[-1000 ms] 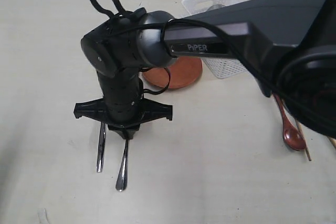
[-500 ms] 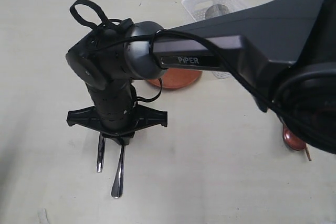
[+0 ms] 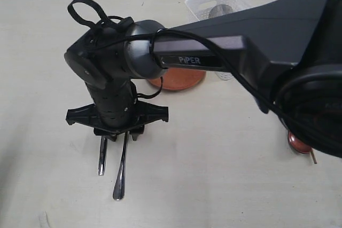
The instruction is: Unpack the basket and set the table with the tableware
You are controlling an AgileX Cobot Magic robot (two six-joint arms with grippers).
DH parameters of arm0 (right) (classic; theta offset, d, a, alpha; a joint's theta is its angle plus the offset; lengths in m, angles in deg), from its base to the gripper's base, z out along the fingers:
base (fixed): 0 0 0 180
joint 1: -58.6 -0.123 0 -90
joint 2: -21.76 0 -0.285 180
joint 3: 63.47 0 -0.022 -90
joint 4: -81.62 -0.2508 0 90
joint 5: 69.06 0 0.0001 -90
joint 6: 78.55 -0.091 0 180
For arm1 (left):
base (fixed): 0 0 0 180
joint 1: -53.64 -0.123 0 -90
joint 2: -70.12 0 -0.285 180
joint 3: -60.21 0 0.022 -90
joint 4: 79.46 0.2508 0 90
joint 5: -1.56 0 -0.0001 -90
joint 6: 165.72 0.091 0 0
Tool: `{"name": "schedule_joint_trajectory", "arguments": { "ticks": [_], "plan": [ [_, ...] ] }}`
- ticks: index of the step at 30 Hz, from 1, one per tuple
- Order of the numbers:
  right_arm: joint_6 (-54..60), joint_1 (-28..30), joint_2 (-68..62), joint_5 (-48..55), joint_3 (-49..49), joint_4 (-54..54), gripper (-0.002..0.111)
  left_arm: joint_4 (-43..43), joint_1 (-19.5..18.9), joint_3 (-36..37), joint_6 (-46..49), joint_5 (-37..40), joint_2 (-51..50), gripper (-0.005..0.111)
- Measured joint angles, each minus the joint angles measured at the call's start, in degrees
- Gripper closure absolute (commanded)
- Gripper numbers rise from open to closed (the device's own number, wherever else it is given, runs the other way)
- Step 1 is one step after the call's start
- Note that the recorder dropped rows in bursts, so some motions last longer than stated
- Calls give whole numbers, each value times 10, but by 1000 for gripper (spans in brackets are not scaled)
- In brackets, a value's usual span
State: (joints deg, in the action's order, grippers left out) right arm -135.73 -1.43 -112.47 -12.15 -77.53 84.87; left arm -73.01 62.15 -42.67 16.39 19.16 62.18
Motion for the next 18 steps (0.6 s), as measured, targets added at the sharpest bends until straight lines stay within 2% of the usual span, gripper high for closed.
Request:
{"name": "schedule_joint_trajectory", "arguments": {
  "ticks": [9,18],
  "plan": [
    [46,-3,0,14,-109,0,67,0,0,0,0,0,0,107],
    [85,-20,-26,41,-118,-7,67,0,0,0,0,0,0,107]
  ]
}}
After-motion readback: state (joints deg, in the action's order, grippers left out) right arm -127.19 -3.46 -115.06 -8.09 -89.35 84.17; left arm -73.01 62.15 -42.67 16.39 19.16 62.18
